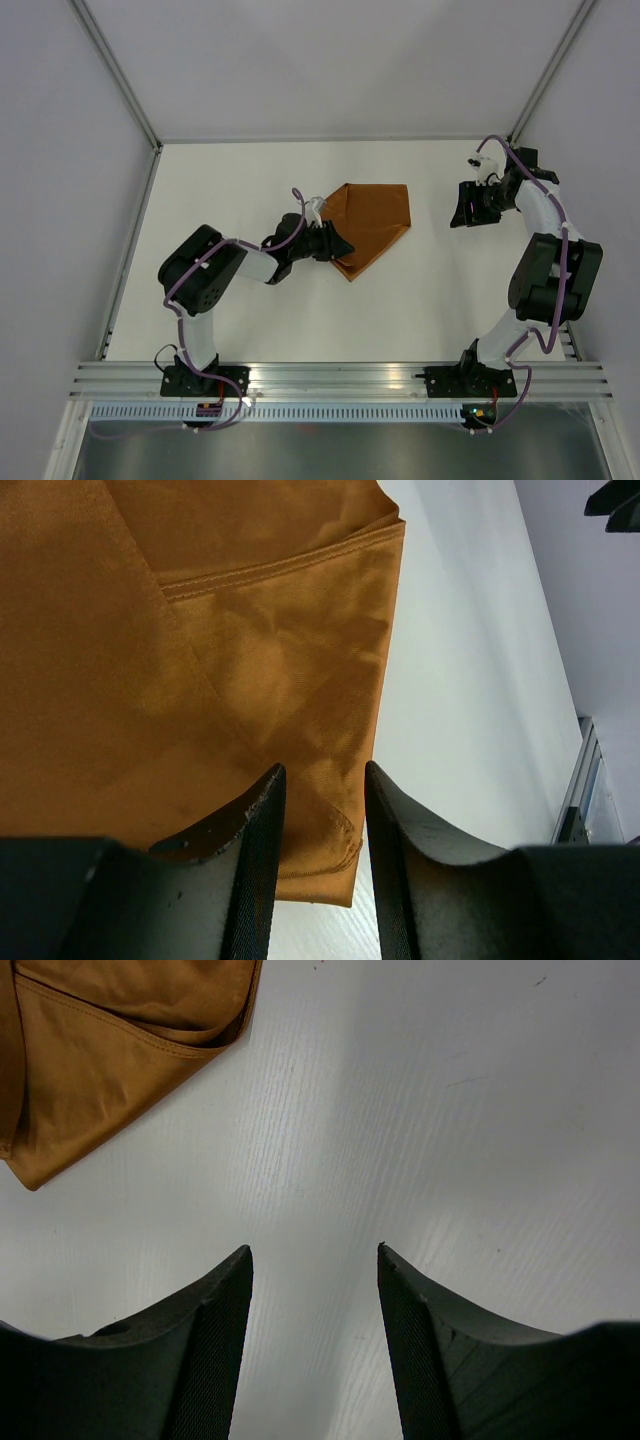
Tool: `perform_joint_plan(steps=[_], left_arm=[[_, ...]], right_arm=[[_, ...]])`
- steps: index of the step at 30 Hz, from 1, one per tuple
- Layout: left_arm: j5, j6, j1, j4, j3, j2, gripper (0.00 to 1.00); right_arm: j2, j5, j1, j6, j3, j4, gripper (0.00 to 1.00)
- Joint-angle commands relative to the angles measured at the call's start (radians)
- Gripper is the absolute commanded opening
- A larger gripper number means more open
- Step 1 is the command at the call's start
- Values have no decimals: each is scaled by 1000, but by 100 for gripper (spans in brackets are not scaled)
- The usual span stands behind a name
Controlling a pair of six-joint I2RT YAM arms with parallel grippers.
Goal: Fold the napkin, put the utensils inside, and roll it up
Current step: Fold the napkin at the center of the board.
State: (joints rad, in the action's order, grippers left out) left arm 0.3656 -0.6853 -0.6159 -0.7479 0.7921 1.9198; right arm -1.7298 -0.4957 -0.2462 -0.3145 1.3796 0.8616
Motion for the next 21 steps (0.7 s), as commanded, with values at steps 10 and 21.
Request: perform_joint_plan(steps=[10, 21], left_arm=[[-50, -5, -39, 15, 24, -8, 42], [-65, -5, -59, 58, 22, 2, 41]], right_arm=[[18, -10, -2, -17, -1, -3, 59], [26, -12, -2, -20, -10, -6, 59]])
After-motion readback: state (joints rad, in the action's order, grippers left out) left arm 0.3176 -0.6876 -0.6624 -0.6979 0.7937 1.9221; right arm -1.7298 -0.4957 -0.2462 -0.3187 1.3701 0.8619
